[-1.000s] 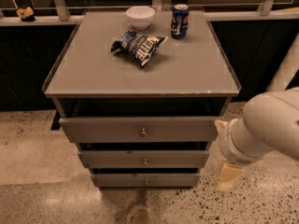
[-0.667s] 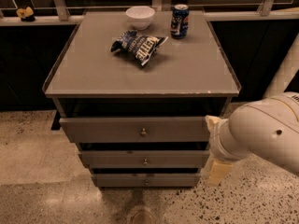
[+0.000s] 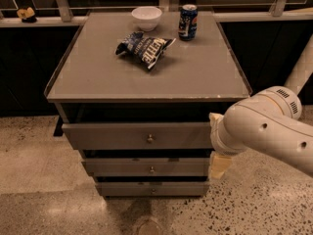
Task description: Open top drawer
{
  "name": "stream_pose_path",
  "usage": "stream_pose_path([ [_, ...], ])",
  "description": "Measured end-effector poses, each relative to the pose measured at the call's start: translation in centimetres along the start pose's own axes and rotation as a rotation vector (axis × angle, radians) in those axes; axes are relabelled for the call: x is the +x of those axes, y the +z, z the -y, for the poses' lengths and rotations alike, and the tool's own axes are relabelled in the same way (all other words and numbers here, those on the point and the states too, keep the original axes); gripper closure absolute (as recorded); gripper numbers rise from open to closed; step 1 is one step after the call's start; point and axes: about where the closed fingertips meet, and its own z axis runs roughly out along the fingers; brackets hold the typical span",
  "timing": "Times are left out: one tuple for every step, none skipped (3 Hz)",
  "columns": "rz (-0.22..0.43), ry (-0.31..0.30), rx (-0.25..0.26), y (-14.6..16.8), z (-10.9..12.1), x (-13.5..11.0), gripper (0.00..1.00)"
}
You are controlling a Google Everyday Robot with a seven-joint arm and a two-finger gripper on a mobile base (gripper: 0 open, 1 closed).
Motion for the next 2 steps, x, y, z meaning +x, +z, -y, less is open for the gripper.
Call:
stream_pose_path([
  [-0.024, 0.015, -0.02, 2.5, -0.1, 0.4, 0.0],
  [-0.057, 0.019, -0.041, 5.8, -0.6, 0.7, 0.0],
])
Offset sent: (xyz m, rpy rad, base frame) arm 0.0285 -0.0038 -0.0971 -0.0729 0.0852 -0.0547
